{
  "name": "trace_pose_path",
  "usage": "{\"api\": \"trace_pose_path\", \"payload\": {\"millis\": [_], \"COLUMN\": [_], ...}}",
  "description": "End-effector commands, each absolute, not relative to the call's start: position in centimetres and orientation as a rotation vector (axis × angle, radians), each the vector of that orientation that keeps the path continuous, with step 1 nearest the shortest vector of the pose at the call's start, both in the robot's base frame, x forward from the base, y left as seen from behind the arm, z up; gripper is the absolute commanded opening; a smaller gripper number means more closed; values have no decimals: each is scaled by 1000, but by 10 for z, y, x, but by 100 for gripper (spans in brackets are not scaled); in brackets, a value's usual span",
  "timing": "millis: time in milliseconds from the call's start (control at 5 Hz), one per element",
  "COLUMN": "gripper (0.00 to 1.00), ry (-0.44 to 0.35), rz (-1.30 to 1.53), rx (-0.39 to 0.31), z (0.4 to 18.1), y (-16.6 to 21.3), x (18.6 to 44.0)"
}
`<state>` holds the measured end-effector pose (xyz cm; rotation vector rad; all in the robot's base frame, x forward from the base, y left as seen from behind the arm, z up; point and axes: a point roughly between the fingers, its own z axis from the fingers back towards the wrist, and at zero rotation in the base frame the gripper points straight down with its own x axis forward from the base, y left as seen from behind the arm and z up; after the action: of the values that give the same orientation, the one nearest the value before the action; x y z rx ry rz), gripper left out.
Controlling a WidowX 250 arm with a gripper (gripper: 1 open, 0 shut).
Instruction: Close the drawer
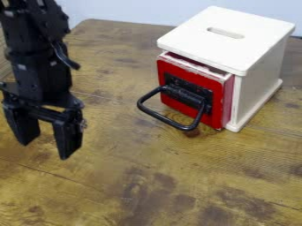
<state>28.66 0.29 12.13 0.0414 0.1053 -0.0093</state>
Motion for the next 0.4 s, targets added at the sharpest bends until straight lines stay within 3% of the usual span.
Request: {"api": "trace_pose_path", "payload": {"millis": [0, 200], "gripper": [100, 100], "ry": [35, 26], "rz": [-58, -111], "rx": [53, 55], "z": [141, 142], "y": [6, -3], "x": [307, 313]}}
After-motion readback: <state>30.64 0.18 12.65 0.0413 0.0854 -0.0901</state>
